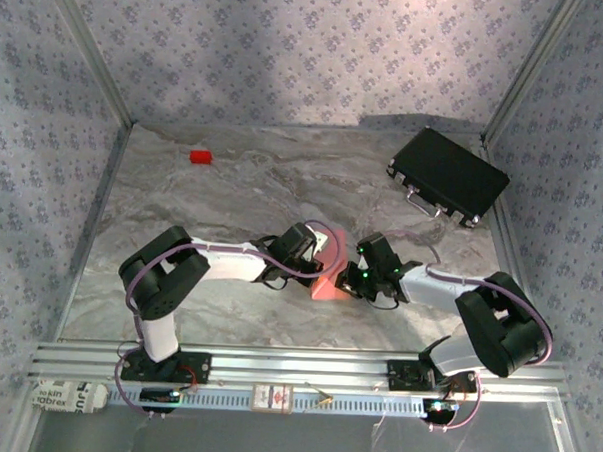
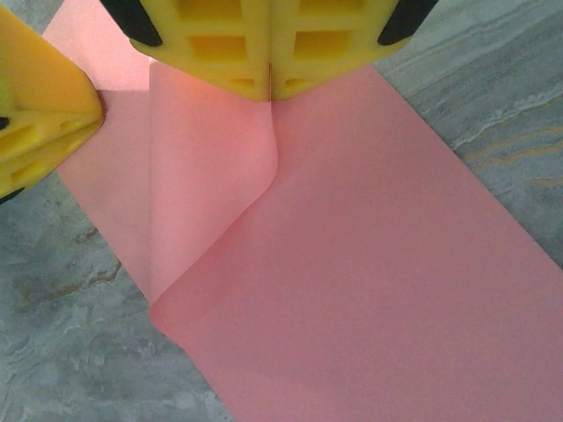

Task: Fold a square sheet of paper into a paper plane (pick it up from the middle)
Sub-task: Fold the triangle a second time at the center of the table.

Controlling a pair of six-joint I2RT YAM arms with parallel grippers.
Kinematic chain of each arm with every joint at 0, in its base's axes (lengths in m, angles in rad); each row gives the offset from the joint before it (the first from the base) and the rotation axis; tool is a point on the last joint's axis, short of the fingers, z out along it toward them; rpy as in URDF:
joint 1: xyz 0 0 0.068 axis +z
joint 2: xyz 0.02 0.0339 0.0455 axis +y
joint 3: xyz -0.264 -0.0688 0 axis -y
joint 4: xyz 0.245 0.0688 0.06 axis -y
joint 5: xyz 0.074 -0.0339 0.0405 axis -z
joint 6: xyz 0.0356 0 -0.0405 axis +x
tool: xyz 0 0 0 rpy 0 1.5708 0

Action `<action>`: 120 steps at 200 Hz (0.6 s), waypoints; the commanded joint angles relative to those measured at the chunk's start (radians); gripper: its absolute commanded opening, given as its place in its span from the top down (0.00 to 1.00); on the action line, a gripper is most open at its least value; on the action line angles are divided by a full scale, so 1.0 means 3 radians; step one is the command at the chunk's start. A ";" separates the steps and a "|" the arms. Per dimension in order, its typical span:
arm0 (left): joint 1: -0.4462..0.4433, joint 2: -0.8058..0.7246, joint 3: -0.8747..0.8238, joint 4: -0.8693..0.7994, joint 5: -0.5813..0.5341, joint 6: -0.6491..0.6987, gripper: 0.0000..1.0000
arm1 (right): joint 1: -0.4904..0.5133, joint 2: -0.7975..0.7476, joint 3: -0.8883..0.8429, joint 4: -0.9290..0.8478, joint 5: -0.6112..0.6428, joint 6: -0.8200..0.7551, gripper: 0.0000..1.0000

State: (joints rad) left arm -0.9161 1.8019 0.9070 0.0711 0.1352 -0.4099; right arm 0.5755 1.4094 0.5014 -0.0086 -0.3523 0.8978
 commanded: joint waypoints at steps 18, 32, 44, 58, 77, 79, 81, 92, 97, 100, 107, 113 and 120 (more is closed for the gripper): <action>-0.0013 -0.0004 -0.0103 -0.0104 0.0088 -0.0305 0.98 | 0.0004 -0.0144 0.0110 -0.0211 0.0035 -0.0056 0.86; -0.0052 -0.0032 -0.0116 -0.0122 0.0058 -0.0377 0.99 | 0.0024 -0.0162 0.0088 -0.0203 0.0034 -0.0017 0.86; -0.0094 -0.0053 -0.0119 -0.0144 0.0006 -0.0437 0.99 | 0.0043 -0.0177 0.0070 -0.0202 0.0043 0.0016 0.85; -0.0136 -0.0079 -0.0124 -0.0186 -0.0099 -0.0542 0.99 | 0.0060 -0.0193 0.0040 -0.0184 0.0055 0.0066 0.85; -0.0175 -0.0118 -0.0144 -0.0208 -0.0208 -0.0667 0.99 | 0.0079 -0.0208 -0.0025 -0.0108 0.0070 0.0140 0.85; -0.0177 -0.0120 -0.0140 -0.0211 -0.0212 -0.0679 0.99 | 0.0083 -0.0205 -0.0031 -0.0095 0.0065 0.0148 0.85; -0.0178 -0.0123 -0.0143 -0.0208 -0.0219 -0.0688 0.99 | 0.0084 -0.0200 -0.0034 -0.0087 0.0065 0.0153 0.85; -0.0193 -0.0145 -0.0143 -0.0227 -0.0277 -0.0742 0.99 | 0.0094 -0.0186 -0.0056 -0.0049 0.0060 0.0179 0.85; -0.0198 -0.0150 -0.0144 -0.0222 -0.0284 -0.0746 0.99 | 0.0100 -0.0176 -0.0057 -0.0054 0.0061 0.0182 0.85; -0.0198 -0.0156 -0.0144 -0.0217 -0.0287 -0.0750 0.99 | 0.0104 -0.0170 -0.0056 -0.0058 0.0065 0.0183 0.85; -0.0200 -0.0164 -0.0137 -0.0224 -0.0299 -0.0748 0.99 | 0.0106 -0.0155 -0.0056 -0.0084 0.0080 0.0180 0.85; -0.0198 -0.0171 -0.0130 -0.0234 -0.0315 -0.0733 0.99 | 0.0107 -0.0135 -0.0059 -0.0105 0.0097 0.0181 0.85; -0.0198 -0.0177 -0.0122 -0.0237 -0.0323 -0.0708 0.99 | 0.0107 -0.0121 -0.0063 -0.0117 0.0115 0.0178 0.86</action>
State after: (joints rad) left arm -0.9691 1.7744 0.8825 0.0570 0.0765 -0.6022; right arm 0.6010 1.3647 0.4980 -0.0269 -0.3450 0.9318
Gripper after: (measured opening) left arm 0.047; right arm 0.148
